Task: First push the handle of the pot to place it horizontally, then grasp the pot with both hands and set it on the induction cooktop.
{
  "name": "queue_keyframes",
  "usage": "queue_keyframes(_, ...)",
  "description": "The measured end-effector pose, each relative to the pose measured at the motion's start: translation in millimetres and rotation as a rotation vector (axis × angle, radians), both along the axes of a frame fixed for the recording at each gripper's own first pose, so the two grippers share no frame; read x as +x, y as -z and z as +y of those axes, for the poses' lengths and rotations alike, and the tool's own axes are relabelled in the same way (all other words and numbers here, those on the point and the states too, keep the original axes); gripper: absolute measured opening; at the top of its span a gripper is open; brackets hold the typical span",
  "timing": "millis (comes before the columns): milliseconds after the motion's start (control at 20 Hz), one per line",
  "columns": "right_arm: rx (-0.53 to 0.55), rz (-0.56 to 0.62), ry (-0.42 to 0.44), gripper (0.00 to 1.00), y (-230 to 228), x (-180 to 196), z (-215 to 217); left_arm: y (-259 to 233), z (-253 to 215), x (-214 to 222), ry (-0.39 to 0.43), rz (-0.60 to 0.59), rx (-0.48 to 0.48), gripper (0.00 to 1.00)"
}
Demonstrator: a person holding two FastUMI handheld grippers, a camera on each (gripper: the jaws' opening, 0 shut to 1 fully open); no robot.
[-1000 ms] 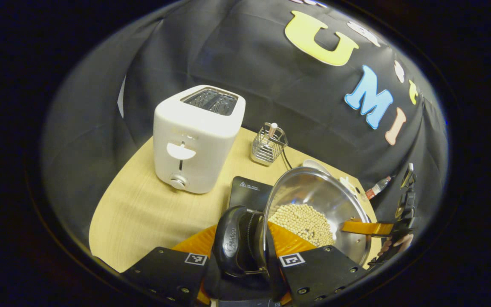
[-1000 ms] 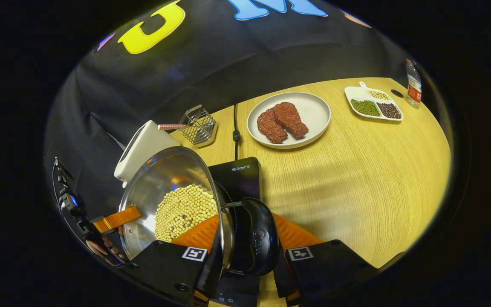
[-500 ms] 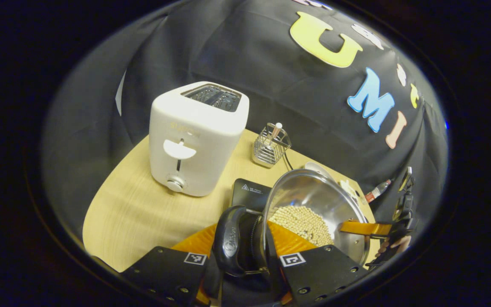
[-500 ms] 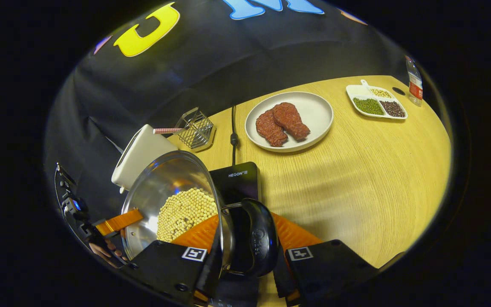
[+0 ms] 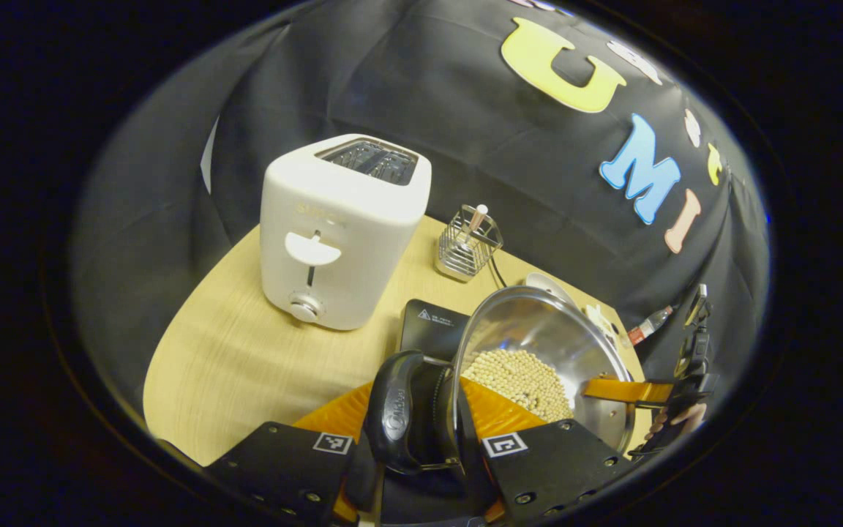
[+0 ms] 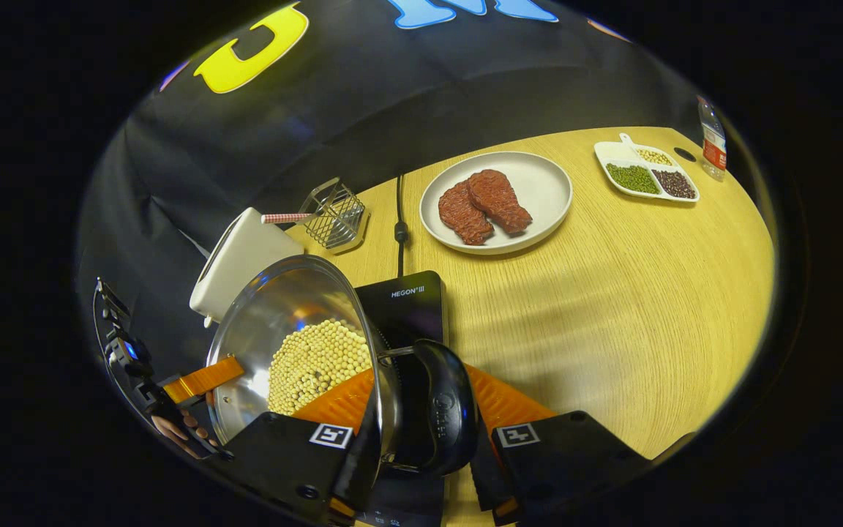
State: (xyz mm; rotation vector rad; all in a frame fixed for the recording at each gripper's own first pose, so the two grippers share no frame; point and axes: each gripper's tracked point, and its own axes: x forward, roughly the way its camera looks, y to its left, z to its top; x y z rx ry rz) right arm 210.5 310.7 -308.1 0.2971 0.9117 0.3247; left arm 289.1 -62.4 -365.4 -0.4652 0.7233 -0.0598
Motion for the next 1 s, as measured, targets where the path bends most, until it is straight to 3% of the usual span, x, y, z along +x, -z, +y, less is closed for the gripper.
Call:
queue_keyframes(200, -0.009, 0.009, 0.001, 0.53, 0.5, -1.9, 0.2, 3.3, 2.1, -2.9, 0.01, 0.019, 0.033, 0.56)
queue_keyframes(250, -0.012, 0.01, -0.002, 0.57, 0.4, -2.5, -0.3, 5.5, 8.1, -5.4, 0.018, 0.033, 0.07, 0.55)
queue_keyframes(300, -0.013, 0.009, -0.01, 0.65, -0.6, -3.1, -0.1, 12.9, 15.8, -8.6, 0.026, 0.058, 0.12, 0.57)
queue_keyframes(350, -0.01, 0.006, -0.013, 0.82, -0.4, -3.6, 0.5, 15.4, 22.8, -12.6, 0.032, 0.074, 0.162, 0.72)
queue_keyframes(400, -0.015, -0.001, -0.011, 0.99, -3.0, -2.7, -1.8, 12.6, 26.8, -13.3, 0.034, 0.069, 0.183, 0.8)
queue_keyframes(450, -0.013, -0.012, -0.008, 0.98, -6.8, -2.2, -2.8, 9.9, 29.2, -9.8, 0.026, 0.051, 0.193, 0.87)
queue_keyframes(700, -0.012, -0.057, -0.013, 0.98, -33.5, -6.3, -20.1, 1.2, 32.8, -5.4, 0.008, 0.009, 0.248, 0.87)
queue_keyframes(800, -0.04, -0.102, -0.02, 0.98, -45.8, -8.0, -35.4, -7.0, 35.7, -2.2, -0.015, -0.03, 0.265, 0.83)
queue_keyframes(900, -0.064, -0.159, -0.014, 0.98, -61.9, -9.8, -50.0, -16.7, 42.3, 2.4, -0.043, -0.072, 0.312, 0.87)
queue_keyframes(1000, -0.083, -0.223, -0.002, 0.98, -81.8, -14.3, -63.8, -27.6, 52.8, 6.9, -0.075, -0.135, 0.373, 0.82)
